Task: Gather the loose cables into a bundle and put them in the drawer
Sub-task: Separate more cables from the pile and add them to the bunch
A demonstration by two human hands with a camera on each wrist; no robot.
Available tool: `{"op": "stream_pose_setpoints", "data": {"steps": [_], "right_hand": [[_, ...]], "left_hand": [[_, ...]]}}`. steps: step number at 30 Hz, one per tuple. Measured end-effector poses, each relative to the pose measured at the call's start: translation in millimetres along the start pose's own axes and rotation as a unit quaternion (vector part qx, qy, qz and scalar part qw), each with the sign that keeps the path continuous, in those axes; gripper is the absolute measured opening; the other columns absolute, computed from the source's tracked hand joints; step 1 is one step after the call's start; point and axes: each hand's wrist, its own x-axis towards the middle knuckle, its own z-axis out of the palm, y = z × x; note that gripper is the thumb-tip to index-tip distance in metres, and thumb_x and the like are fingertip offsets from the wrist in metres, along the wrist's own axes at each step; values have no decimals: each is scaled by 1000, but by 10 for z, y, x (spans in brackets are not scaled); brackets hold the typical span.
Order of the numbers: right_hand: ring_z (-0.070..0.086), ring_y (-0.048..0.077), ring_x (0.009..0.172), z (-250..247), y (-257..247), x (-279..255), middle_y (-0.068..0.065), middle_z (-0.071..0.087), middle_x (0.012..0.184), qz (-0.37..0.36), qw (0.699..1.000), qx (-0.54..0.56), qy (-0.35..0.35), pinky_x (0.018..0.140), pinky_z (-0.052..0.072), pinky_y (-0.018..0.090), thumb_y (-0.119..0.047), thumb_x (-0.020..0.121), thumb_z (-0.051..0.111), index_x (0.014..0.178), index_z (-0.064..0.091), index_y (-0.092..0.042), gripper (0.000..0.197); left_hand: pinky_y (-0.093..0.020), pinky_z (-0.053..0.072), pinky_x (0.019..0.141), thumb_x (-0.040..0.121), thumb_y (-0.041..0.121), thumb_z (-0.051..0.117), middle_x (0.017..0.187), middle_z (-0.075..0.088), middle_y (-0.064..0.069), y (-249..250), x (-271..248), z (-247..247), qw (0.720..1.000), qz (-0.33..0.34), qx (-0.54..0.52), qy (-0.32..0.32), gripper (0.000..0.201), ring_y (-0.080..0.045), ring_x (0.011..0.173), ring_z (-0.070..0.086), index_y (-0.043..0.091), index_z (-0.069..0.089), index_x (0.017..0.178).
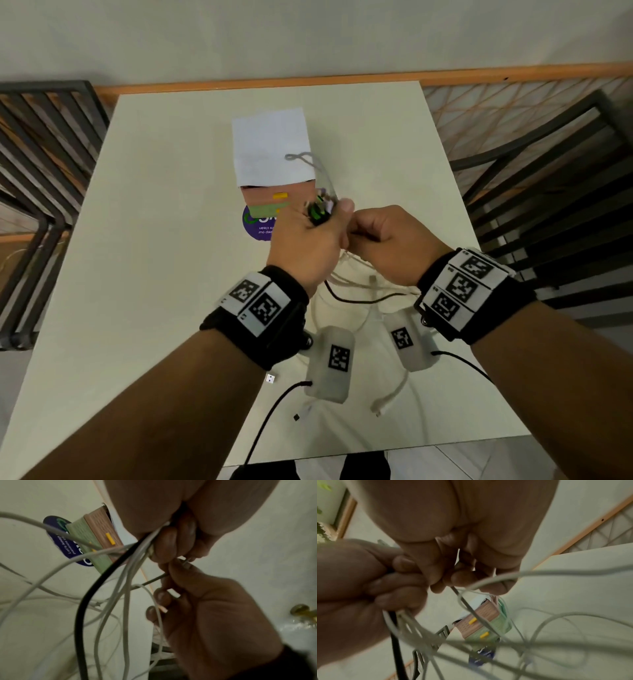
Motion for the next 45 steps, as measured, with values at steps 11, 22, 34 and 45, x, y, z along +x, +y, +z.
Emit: {"op": "stream_pose_setpoints", "data": {"steps": [11,22,34,45], "right_hand": [[73,14,67,55,149,-25,2,76,70,114,993,18,34,73,59,38,-18,74,82,90,61,-14,27],[57,2,59,129,86,-3,-10,66,67,42,989,-51,133,62,44,16,-28,91,64,87,74,-23,12],[65,22,66,72,-51,-50,1,67,72,22,1000,-22,-2,65,53,30,-13,93,57,89,60,-18,7],[63,4,87,-209,26,-289,-9,73,93,18,993,-70,90,79,46,20,-22,92,62,82,69,-25,12]], "left_hand": [[-21,27,42,93,16,62,76,54,-22,123,83,-77,976,-23,-204,76,46,-16,36,34,-13,42,121],[-21,21,45,98,18,61,54,46,-3,100,-30,-94,987,-17,-160,-10,19,-11,38,28,1,60,90],[-17,24,41,93,7,67,43,35,11,91,36,-46,993,-54,-106,23,21,-9,34,26,14,55,76],[-19,19,44,95,14,64,49,33,6,195,-76,214,985,-26,-148,-85,10,-11,39,19,13,69,104]]}}
